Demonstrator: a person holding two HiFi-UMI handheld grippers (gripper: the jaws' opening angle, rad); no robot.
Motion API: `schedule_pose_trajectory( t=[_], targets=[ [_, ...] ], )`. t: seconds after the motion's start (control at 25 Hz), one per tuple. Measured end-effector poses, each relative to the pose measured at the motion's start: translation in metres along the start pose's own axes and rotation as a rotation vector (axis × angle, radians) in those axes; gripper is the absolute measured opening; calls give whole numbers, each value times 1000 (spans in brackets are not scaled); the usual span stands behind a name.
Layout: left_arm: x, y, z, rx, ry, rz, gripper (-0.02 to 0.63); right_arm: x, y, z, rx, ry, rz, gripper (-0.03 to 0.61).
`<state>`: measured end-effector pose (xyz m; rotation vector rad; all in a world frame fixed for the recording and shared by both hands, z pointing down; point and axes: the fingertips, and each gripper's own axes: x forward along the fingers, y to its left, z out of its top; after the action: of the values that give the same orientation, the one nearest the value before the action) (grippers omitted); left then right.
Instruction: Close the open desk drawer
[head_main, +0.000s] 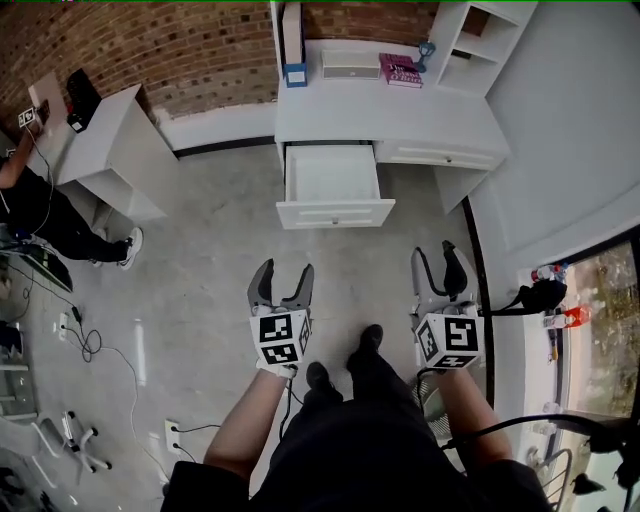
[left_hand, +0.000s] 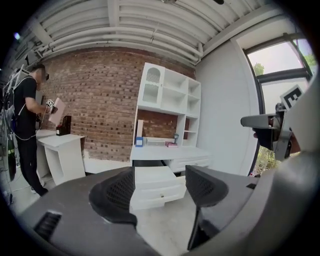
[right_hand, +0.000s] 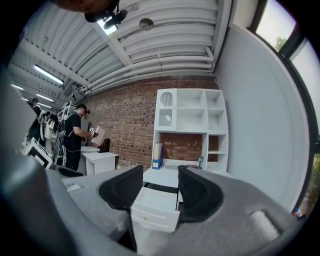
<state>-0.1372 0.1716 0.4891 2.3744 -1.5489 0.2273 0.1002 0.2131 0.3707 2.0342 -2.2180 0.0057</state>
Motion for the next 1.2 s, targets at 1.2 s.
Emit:
schedule_pose_trajectory(
  t=[1.2],
  targets=[
    [229,-6,-116,-2,351,173,310,186,-163,-52,112,55,88,215]
  ],
)
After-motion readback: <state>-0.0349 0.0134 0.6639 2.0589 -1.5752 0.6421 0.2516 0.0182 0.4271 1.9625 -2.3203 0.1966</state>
